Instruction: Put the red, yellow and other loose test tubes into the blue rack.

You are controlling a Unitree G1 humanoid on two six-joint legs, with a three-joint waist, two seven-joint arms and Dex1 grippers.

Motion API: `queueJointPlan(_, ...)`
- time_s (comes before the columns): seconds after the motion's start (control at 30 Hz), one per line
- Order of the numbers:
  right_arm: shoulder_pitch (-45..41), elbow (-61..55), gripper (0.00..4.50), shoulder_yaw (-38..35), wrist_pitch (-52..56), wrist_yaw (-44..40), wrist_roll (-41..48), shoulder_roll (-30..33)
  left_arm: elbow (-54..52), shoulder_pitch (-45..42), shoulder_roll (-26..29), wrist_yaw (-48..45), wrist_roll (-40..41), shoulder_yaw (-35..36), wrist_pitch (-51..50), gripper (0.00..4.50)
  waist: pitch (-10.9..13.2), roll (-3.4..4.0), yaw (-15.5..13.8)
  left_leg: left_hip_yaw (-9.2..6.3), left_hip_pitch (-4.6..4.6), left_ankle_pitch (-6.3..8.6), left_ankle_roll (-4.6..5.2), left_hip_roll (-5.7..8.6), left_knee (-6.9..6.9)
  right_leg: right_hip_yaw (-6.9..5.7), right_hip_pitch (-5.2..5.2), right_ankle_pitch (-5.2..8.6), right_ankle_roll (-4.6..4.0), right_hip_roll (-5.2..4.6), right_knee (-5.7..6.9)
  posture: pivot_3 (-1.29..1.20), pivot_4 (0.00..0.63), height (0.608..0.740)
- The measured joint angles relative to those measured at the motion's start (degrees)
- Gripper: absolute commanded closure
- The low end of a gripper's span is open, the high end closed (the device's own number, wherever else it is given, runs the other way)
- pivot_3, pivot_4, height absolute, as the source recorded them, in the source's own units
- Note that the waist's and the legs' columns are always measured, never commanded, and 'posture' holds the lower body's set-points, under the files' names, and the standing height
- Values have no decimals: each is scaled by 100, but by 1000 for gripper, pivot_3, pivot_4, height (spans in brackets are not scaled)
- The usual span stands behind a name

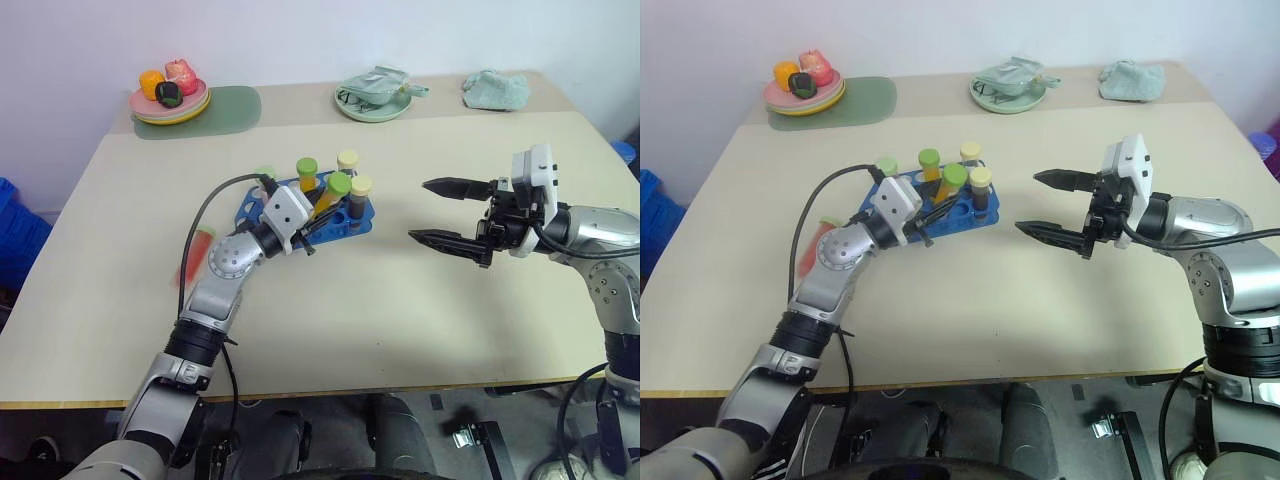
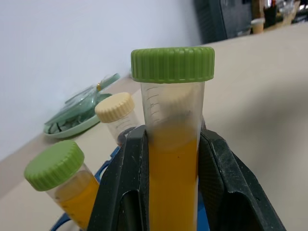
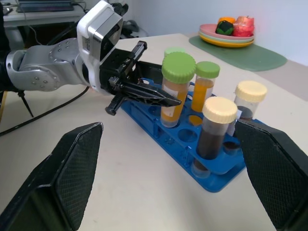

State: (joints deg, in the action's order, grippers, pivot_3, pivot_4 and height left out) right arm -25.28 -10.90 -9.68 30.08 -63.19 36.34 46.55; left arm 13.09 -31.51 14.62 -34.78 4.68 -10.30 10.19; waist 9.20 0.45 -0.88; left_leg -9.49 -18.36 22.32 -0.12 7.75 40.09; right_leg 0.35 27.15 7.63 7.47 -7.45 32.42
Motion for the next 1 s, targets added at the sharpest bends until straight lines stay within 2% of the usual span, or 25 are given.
queueJointPlan(0.7, 8, -37, 0, -7, 40, 33, -2, 72, 39, 113, -438, 28, 675, 534, -1107, 3689, -4, 1, 2, 5, 0, 0, 0, -18, -1, 0, -7, -14, -5, 18, -23, 0, 150, 740)
queueJointPlan(0.9, 6, -37, 0, -7, 39, 31, -3, 72, 156, 112, -459, 60, 700, 552, -1116, 3689, -4, 1, 1, 6, 0, 0, 0, -18, -1, 1, -7, -15, -7, 18, -24, 0, 150, 740)
queueJointPlan(0.93, 6, -37, 0, -7, 39, 31, -5, 72, 158, 112, -455, 65, 700, 553, -1112, 2652, -4, 1, 1, 6, 0, 0, 0, -19, -1, 0, -7, -15, -7, 19, -24, 0, 150, 740)
queueJointPlan(1.0, 1, -37, 0, -5, 38, 32, -8, 71, 157, 121, -426, 56, 701, 555, -1112, 1730, -4, 1, 1, 6, 0, 0, 0, -20, -1, 1, -6, -16, -7, 20, -24, 0, 150, 740)
